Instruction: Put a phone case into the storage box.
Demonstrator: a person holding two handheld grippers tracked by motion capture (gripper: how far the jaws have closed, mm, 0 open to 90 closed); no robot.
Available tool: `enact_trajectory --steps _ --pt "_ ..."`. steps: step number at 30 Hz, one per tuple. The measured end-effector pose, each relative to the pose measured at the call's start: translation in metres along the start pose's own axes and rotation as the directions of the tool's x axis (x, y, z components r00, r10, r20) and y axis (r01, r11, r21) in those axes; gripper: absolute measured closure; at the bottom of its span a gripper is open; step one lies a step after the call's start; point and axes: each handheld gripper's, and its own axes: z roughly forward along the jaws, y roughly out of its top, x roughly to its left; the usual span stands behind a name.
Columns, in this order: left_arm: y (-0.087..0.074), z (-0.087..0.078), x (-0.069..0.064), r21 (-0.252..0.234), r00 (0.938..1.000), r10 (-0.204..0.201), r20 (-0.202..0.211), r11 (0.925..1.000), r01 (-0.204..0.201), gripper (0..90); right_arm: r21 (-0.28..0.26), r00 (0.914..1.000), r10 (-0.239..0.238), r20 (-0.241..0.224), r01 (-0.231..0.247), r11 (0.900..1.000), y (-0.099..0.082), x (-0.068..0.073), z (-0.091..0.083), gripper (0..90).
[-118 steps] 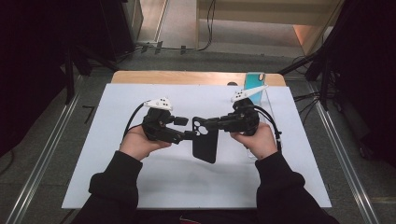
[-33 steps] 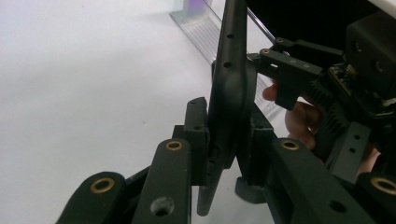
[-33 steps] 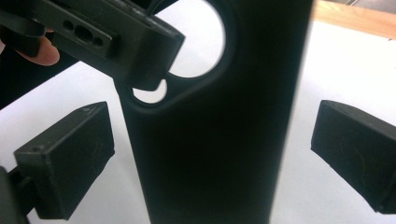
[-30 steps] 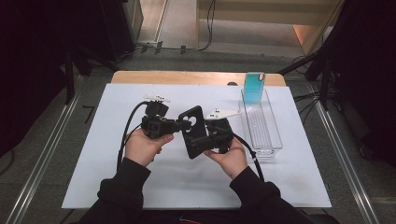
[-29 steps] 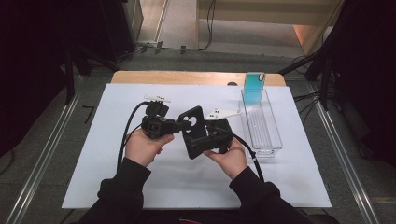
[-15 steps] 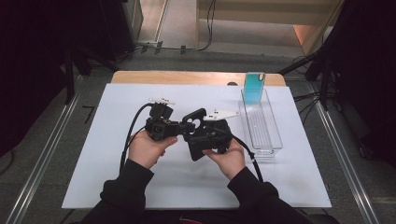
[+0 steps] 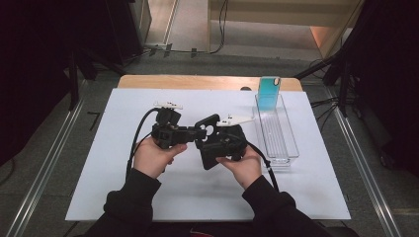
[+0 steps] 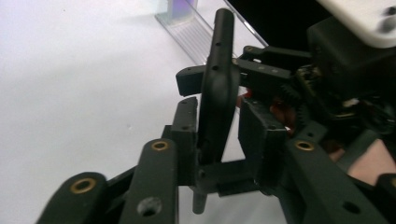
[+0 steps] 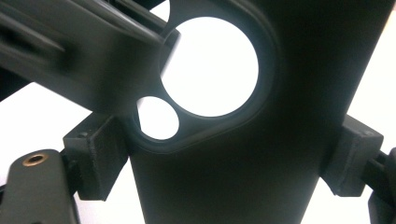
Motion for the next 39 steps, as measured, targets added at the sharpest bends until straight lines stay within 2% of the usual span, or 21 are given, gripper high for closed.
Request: enact_trajectory --steps 2,8,10,12,14,19,21,24,27,31,39 --pt "0.000 -0.002 0.000 -0.001 1.0000 0.002 0.005 1.0000 -0.002 64.2 0.004 1.0000 0.005 0.007 -0.005 1.0000 0.000 -0.002 0.000 13.4" --pt "-0.001 -0.007 0.003 0.000 0.9999 0.011 0.009 0.9999 -0.011 50.4 0.006 0.9992 0.017 0.036 -0.017 0.9998 0.000 -0.013 -0.003 13.3" --pt "-0.002 -0.006 0.005 0.013 0.9994 0.028 0.020 0.9995 -0.029 43.3 0.005 0.9989 0.021 0.041 -0.021 0.9998 0.000 -0.016 -0.004 13.3" --pt "-0.004 -0.006 0.007 0.015 0.9980 0.063 0.008 0.9979 -0.063 41.8 0.001 0.9985 0.026 0.048 -0.026 0.9997 0.000 -0.020 -0.005 13.3" --pt "-0.007 -0.006 0.010 0.016 0.9964 0.083 0.015 0.9964 -0.083 36.8 0.000 0.9979 0.035 0.054 -0.035 0.9994 0.001 -0.023 -0.007 13.3" --pt "-0.016 -0.005 0.019 0.018 0.9946 0.094 0.044 0.9954 -0.095 34.3 -0.012 0.9974 0.057 0.046 -0.056 0.9984 0.002 -0.031 -0.012 13.3" --pt "-0.019 -0.005 0.022 0.017 0.9945 0.096 0.042 0.9952 -0.097 34.3 -0.015 0.9971 0.063 0.043 -0.063 0.9979 0.002 -0.033 -0.014 13.2" --pt "-0.025 -0.004 0.028 0.016 0.9948 0.091 0.044 0.9956 -0.092 34.3 -0.015 0.9979 0.051 0.041 -0.050 0.9986 0.004 -0.034 -0.016 13.2" --pt "-0.031 -0.004 0.032 0.020 0.9951 0.093 0.035 0.9954 -0.093 34.2 -0.014 0.9984 0.046 0.032 -0.046 0.9988 0.006 -0.036 -0.020 13.2" --pt "-0.039 -0.001 0.034 0.028 0.9923 0.124 0.008 0.9919 -0.124 34.1 -0.024 0.9984 0.056 0.006 -0.056 0.9982 0.011 -0.039 -0.027 13.2" --pt "-0.057 0.000 0.040 0.051 0.9863 0.165 -0.008 0.9852 -0.164 32.7 -0.047 0.9986 0.050 -0.020 -0.050 0.9976 0.020 -0.044 -0.043 13.2"
